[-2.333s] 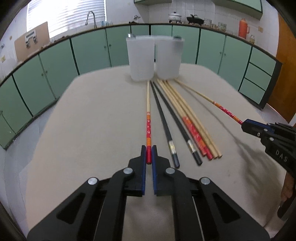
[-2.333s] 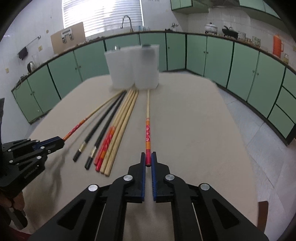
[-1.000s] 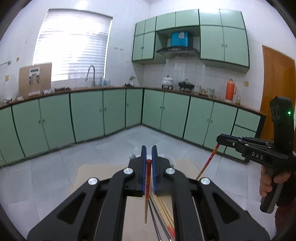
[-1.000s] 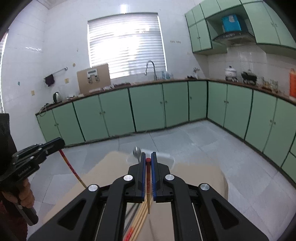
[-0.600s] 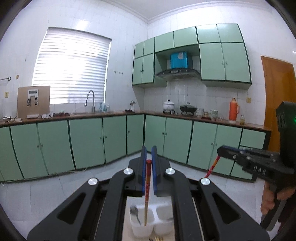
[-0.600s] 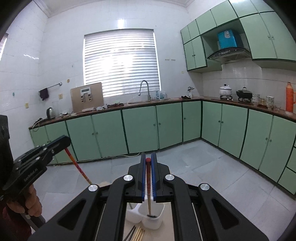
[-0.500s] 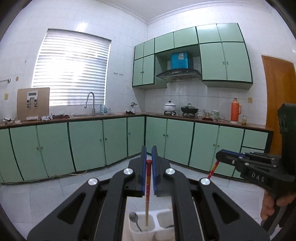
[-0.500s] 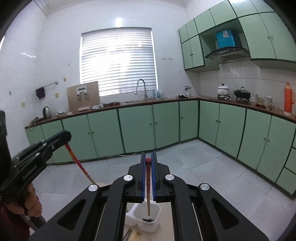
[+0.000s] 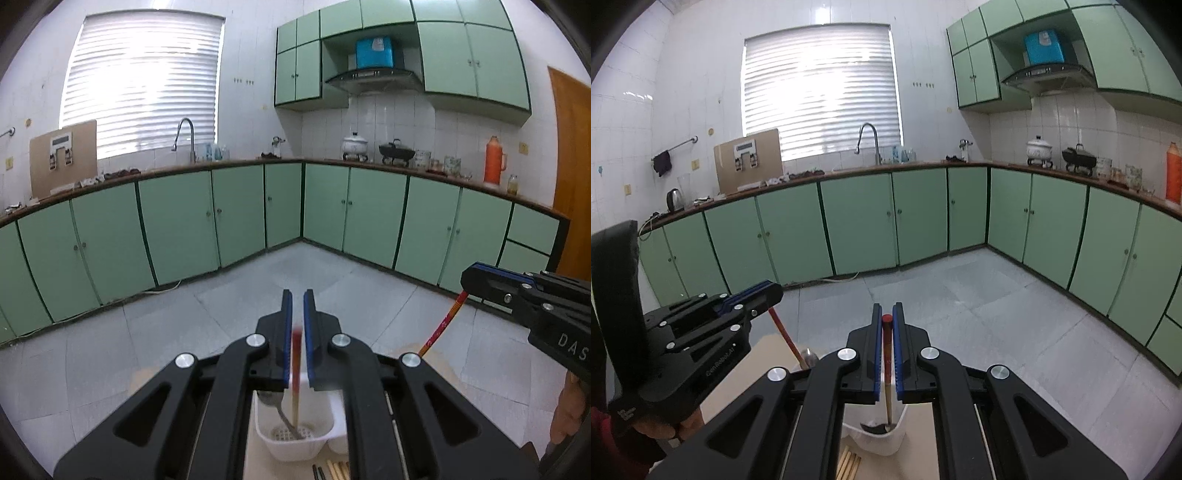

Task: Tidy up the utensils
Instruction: 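Carry both red-patterned chopsticks to the holder, insert them and open both tools, then grasp the black chopstick with the left tool while the right tool grasps a plain wooden chopstick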

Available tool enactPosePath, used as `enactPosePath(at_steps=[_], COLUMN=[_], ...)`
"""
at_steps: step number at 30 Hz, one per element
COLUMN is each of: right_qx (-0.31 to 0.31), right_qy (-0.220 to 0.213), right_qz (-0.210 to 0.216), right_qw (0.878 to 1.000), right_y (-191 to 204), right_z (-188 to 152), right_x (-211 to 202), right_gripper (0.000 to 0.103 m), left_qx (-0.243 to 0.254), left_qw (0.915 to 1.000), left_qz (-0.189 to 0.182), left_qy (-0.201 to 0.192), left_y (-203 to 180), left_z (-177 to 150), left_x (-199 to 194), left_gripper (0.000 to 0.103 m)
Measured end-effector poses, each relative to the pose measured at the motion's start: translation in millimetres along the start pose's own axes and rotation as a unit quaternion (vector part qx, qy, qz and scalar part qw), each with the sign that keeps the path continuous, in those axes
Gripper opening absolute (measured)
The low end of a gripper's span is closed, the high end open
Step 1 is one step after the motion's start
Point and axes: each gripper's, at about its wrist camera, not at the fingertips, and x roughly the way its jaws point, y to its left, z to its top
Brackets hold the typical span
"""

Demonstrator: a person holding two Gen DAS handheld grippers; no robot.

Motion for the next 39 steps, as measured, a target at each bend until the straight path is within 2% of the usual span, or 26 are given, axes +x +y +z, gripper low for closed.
enactPosePath(at_steps=[3, 5, 6, 7, 8, 10, 12, 15, 17, 19, 21, 23, 26, 34, 39], right_qx=[0.004, 0.007, 0.007, 0.009, 0.011, 0.018, 0.028, 0.039, 0.043, 0.047, 0.055, 0.061, 0.074, 0.063, 0.05], right_qy=[0.011, 0.02, 0.023, 0.023, 0.023, 0.019, 0.009, -0.01, -0.019, -0.028, -0.04, -0.046, -0.053, -0.038, -0.011], right_qz=[0.003, 0.011, 0.011, 0.009, 0.009, 0.01, 0.007, 0.001, -0.003, -0.008, -0.017, -0.022, -0.034, -0.037, -0.041], right_qw=[1.0, 1.0, 1.0, 1.0, 1.0, 1.0, 1.0, 0.999, 0.999, 0.998, 0.998, 0.997, 0.995, 0.997, 0.998], right_y=[-0.4, -1.2, -1.8, -2.5, -2.7, -4.9, -8.4, -12.9, -14.9, -15.2, -16.5, -17.7, -19.9, -5.0, 12.4], right_z=[-9.5, -15.5, -18.1, -21.2, -22.7, -24.4, -24.5, -24.4, -23.9, -25.0, -30.9, -39.5, -53.7, -99.2, -136.8], right_x=[6.1, 9.6, 10.4, 10.2, 9.0, 4.8, -3.1, -20.2, -30.4, -40.3, -53.3, -64.2, -78.6, -101.4, -105.5], right_gripper=[0.006, 0.006, 0.007, 0.007, 0.007, 0.014, 0.03, 0.046, 0.051, 0.059, 0.073, 0.079, 0.095, 0.097, 0.097], left_qx=[0.0, -0.003, -0.005, -0.007, -0.009, -0.014, -0.017, -0.019, -0.018, -0.019, -0.02, -0.017, -0.007, -0.003, 0.004], left_qw=[0.9999, 0.9999, 0.9999, 0.9999, 0.9999, 0.9999, 0.9998, 0.9996, 0.9993, 0.9989, 0.9984, 0.9981, 0.9979, 0.9991, 0.9993], left_qz=[0.0, 0.001, 0.001, 0.001, 0.001, 0.001, 0.002, 0.009, 0.011, 0.017, 0.019, 0.02, 0.025, 0.028, 0.037], left_qy=[0.011, 0.012, 0.011, 0.01, 0.008, 0.002, -0.007, -0.021, -0.032, -0.04, -0.049, -0.055, -0.058, -0.032, 0.006], left_y=[8.6, 14.0, 16.5, 19.1, 20.2, 25.3, 29.0, 34.1, 37.0, 36.8, 37.2, 36.3, 31.9, 25.2, 25.4], left_z=[-9.2, -14.1, -15.8, -17.0, -17.3, -17.0, -16.3, -14.7, -15.1, -16.3, -20.5, -27.0, -42.9, -92.6, -127.6], left_x=[3.1, 0.5, -2.0, -4.7, -6.6, -13.6, -22.4, -39.6, -54.0, -66.3, -81.9, -95.4, -115.5, -140.2, -142.6], left_gripper=[0.011, 0.024, 0.037, 0.044, 0.045, 0.052, 0.059, 0.072, 0.077, 0.087, 0.089, 0.09, 0.093, 0.095, 0.095])
